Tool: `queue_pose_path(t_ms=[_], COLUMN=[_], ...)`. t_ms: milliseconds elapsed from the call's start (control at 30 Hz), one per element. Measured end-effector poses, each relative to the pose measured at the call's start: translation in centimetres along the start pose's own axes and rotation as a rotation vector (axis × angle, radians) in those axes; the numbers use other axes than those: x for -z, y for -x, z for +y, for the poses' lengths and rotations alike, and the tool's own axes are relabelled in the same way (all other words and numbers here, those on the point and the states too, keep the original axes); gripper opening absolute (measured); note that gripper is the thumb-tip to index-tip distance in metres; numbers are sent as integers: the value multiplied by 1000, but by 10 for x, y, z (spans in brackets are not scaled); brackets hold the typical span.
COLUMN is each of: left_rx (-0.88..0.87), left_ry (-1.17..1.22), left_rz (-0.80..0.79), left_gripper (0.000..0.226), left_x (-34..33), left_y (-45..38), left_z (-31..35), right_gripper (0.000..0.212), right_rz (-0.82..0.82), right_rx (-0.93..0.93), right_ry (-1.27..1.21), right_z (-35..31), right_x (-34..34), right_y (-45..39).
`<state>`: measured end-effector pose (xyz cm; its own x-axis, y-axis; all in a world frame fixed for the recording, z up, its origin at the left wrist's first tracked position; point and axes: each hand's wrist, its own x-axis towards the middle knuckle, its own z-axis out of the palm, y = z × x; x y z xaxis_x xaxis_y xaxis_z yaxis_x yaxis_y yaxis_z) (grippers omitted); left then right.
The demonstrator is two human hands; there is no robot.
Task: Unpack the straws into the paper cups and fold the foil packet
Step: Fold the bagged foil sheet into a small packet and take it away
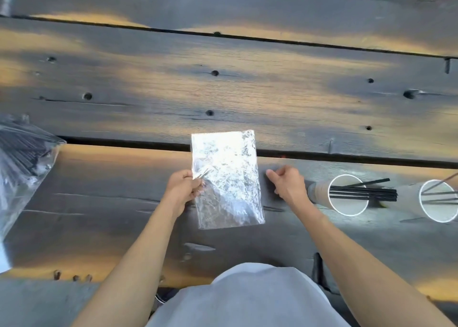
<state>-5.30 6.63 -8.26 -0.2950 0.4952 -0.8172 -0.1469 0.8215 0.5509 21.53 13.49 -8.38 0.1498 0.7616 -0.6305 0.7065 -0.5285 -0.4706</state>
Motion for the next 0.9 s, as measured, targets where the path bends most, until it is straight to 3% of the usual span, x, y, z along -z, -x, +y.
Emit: queue_pose_path(t_ms=[133,367,433,633,733,900], left_rx=[28,25,-7,-174,-130,-58], left_ry=[97,137,37,-157,-178,-200], left_rz=[-25,-117,-113,70,75,-4], left_gripper=[4,12,9,14,4,10], left_x=[0,7,9,6,7,6], left_y=[1,-2,-2,1,-1,-3], left_z=[-3,-3,-2,11,16,17], right_gripper=[30,23,7,22,22,6], right_rz=[-179,-336,-349,-316,-328,-342], right_rx=[16,-6,-4,-8,-29,-76], right_ry=[-123,-261,-273,-235,-243,-407], right_z=[-13,-29,-32,-34,-34,-34], right_x=[-3,0,2,1,0,-4], right_y=[-1,-7,-9,-12,-13,-16])
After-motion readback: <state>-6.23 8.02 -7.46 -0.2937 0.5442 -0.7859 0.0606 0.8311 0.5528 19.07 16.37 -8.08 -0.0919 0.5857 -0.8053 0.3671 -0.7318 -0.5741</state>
